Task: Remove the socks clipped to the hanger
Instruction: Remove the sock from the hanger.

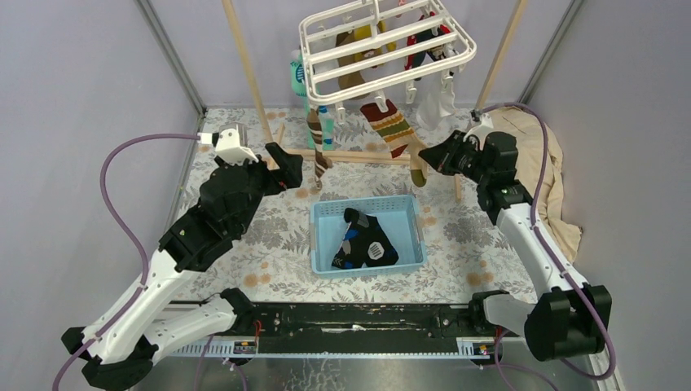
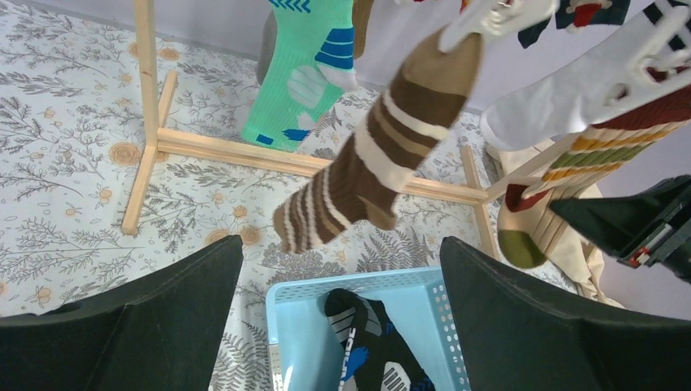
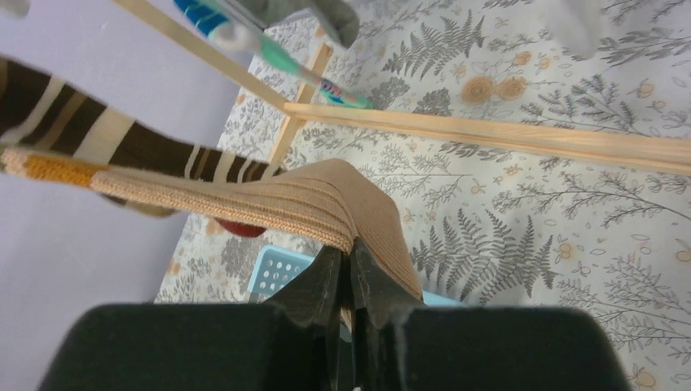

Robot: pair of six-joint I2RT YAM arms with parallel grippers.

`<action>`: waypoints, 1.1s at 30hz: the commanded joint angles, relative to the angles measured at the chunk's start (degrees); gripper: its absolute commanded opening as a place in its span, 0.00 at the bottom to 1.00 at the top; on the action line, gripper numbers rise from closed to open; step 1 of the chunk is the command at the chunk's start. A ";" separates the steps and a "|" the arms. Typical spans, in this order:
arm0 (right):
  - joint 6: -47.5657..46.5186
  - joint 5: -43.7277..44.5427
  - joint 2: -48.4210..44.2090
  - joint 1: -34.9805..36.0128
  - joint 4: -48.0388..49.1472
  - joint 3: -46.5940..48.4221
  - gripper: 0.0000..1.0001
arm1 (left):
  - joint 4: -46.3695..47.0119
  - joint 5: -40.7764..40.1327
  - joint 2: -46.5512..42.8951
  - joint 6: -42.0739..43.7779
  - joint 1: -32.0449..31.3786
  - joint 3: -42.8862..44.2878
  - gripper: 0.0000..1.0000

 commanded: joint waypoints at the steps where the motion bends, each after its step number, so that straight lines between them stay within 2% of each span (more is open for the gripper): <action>1: 3.67 -4.95 2.82 -4.08 5.89 4.24 0.10 | 0.48 -0.32 -1.27 -0.60 0.45 -1.56 0.99; 6: 5.22 -7.48 6.23 -7.22 7.97 4.81 0.10 | 4.90 2.10 -0.67 0.36 0.62 -4.56 0.99; 16: 6.62 -9.26 9.17 -10.63 9.38 5.66 0.12 | 23.43 13.85 6.73 4.72 3.01 -13.66 0.99; 21: 7.66 -9.53 11.83 -10.75 10.01 7.54 0.20 | 30.84 19.12 10.72 3.70 4.41 -17.25 0.99; 26: 7.50 -9.63 13.39 -10.84 9.64 8.56 0.26 | 35.22 20.02 15.41 4.59 4.98 -17.97 0.99; 29: 8.62 -10.69 13.34 -10.84 9.92 8.20 0.33 | 38.78 21.00 18.90 5.90 5.45 -17.76 0.99; 33: 9.19 -11.64 11.97 -10.80 10.32 6.76 0.36 | 45.27 27.52 22.13 7.86 7.23 -18.34 0.99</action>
